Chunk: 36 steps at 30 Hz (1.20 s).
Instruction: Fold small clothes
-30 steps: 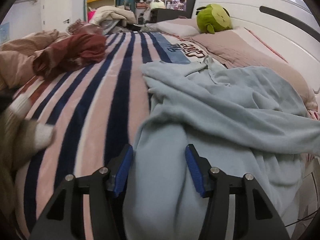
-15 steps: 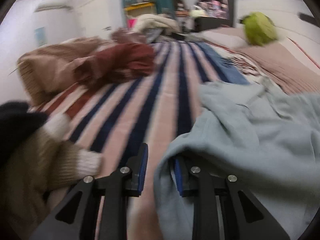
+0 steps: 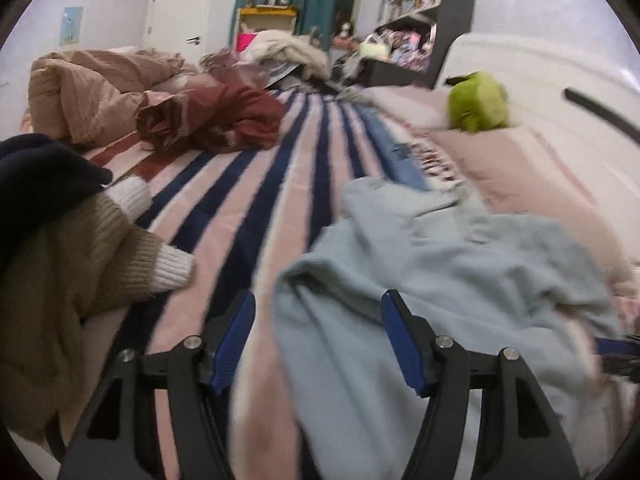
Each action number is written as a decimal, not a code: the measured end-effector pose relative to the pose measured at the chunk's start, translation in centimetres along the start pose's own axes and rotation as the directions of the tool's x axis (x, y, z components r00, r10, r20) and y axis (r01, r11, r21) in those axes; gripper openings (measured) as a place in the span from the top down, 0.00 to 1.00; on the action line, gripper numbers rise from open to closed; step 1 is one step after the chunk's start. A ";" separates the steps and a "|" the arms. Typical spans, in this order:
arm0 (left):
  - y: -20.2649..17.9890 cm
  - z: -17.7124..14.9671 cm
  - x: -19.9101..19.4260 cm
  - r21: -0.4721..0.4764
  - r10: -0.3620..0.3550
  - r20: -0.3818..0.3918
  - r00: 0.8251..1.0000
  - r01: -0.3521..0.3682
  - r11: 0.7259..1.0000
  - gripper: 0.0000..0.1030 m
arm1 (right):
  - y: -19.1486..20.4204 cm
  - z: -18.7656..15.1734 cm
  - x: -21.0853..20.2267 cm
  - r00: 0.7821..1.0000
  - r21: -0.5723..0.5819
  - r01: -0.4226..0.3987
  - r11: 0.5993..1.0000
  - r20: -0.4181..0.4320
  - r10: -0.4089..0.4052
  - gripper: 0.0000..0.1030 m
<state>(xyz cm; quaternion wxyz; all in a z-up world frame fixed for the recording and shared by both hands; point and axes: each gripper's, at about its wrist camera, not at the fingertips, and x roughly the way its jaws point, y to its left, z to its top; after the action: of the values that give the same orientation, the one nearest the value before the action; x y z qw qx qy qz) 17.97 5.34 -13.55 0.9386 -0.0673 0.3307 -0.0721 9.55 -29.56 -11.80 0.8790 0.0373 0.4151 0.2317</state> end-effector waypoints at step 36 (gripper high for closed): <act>-4.2 -3.5 -10.0 0.049 -0.095 0.119 0.988 0.090 0.995 0.27 | 6.7 -6.4 3.1 0.946 -0.342 0.313 0.886 0.191 -0.261 0.98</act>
<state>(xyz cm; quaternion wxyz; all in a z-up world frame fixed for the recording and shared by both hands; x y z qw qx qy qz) 7.68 2.72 -9.44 0.9538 -0.0663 0.2680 -0.1186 3.95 -23.09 -16.50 0.9217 -0.1734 0.3028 0.1694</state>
